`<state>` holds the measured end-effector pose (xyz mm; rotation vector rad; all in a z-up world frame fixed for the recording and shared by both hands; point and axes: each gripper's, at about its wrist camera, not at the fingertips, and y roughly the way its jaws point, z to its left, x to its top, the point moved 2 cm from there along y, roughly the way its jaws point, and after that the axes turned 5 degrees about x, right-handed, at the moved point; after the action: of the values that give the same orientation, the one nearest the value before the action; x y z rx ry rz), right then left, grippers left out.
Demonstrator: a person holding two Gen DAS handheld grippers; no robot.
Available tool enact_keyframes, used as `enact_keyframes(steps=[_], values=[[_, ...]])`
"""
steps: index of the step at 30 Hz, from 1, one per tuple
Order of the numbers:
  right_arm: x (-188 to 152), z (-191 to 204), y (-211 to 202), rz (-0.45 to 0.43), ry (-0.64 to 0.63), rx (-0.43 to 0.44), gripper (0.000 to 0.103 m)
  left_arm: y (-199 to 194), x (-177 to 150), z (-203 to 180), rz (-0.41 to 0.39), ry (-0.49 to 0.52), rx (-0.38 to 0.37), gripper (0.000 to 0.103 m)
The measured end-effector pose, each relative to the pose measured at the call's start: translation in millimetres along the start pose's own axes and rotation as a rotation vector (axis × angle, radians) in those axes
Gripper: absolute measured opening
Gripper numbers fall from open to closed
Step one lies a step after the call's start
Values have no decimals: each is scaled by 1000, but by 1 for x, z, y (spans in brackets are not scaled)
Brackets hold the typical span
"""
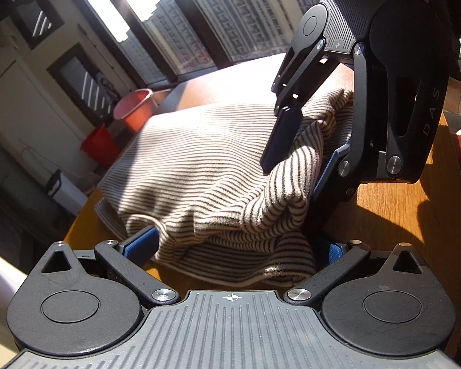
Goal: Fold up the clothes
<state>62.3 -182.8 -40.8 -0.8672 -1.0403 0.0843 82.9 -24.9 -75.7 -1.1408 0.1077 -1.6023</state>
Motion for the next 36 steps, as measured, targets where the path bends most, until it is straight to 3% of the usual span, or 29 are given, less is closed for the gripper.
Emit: enact_keyframes(steps=[3,9,13,16,18,19,21,23,27,31,33,34,36], values=[[2,-14,-3,-13,92,59,64,1,2,-3,-11,55,9,103],[-4,-66,-10,-64,401,261,50,2,4,-17,-74,263,59,103],[-7,-66,-11,-79,410,275,49,14,7,-22,-136,313,92,103],[-3,-59,-19,-77,357,216,51,19,9,-24,-169,309,79,99],[1,-49,-35,-93,249,108,62,20,10,-27,-172,306,41,81],[1,-41,-44,-103,163,33,73,20,10,-28,-173,287,31,71],[-1,-22,-59,-99,-9,-98,81,21,10,-29,-175,250,13,66],[-8,-7,-66,-62,-132,-170,83,24,11,-20,-160,147,-31,62],[-23,13,-53,2,-278,-261,83,31,10,27,-126,-266,-203,61],[-34,26,-19,17,-499,-462,82,45,0,69,-111,-625,-350,61],[-35,23,-6,36,-551,-509,64,49,-6,77,-114,-731,-379,61],[-32,20,-5,50,-538,-509,37,51,-8,81,-117,-760,-384,61],[-22,18,-13,70,-475,-454,29,46,-11,79,-110,-751,-350,61]])
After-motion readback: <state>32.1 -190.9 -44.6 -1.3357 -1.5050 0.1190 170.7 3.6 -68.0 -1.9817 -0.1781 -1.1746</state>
